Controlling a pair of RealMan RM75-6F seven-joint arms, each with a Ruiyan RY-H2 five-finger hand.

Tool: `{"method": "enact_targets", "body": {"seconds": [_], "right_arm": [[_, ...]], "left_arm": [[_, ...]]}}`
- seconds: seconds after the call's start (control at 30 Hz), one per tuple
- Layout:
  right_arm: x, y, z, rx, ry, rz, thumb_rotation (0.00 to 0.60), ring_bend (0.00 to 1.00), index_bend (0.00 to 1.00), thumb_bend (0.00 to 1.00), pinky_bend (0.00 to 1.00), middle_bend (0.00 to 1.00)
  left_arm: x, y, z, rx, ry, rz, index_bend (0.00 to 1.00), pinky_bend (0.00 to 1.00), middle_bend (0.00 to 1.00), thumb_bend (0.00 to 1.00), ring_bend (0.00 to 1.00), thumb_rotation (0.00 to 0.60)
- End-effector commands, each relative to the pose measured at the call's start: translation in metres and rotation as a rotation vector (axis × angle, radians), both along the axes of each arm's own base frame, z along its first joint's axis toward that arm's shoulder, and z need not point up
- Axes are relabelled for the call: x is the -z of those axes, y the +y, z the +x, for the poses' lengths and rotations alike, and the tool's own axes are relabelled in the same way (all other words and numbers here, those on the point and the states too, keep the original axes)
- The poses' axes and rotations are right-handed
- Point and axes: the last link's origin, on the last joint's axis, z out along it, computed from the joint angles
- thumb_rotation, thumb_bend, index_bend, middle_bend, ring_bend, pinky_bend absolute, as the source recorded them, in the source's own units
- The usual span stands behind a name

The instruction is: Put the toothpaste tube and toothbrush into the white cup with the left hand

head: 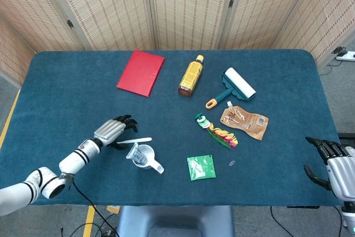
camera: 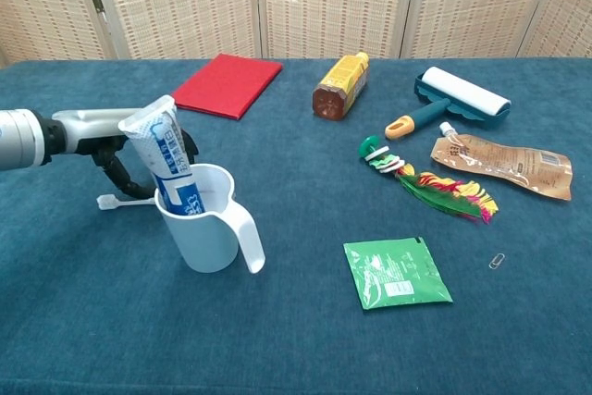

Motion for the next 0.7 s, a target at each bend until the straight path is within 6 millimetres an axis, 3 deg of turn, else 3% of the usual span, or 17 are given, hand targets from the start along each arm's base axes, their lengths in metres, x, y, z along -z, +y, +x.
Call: {"method": "enact_targets", "body": {"seconds": [0.03, 0.37, 0.7], "right_arm": [[0.0, -0.001, 0.0, -0.001, -0.001, 0.001, 0.6, 0.25, 0.19, 0.22, 0.26, 0.29], [0.0, -0.002, -0.003, 0.007, -0.003, 0.0, 0.6, 0.25, 0.19, 0.22, 0.26, 0.29], [-0.001, 0.0, -0.004, 0.012, -0.002, -0.003, 0.6, 0.25, 0.19, 0.22, 0.26, 0.29]], "left_arm": [[0.009, -0.001, 0.006, 0.024, 0.01, 0.001, 0.34, 0.15, 0.19, 0.36, 0.05, 0.6], [0.03, 0.006, 0.007, 0.03, 0.075, 0.024, 0.36, 0.15, 0.19, 0.36, 0.05, 0.6], [0.031, 0.018, 0.0, 0.054, 0.156, 0.097, 0.37, 0.15, 0.19, 0.36, 0.05, 0.6]]}}
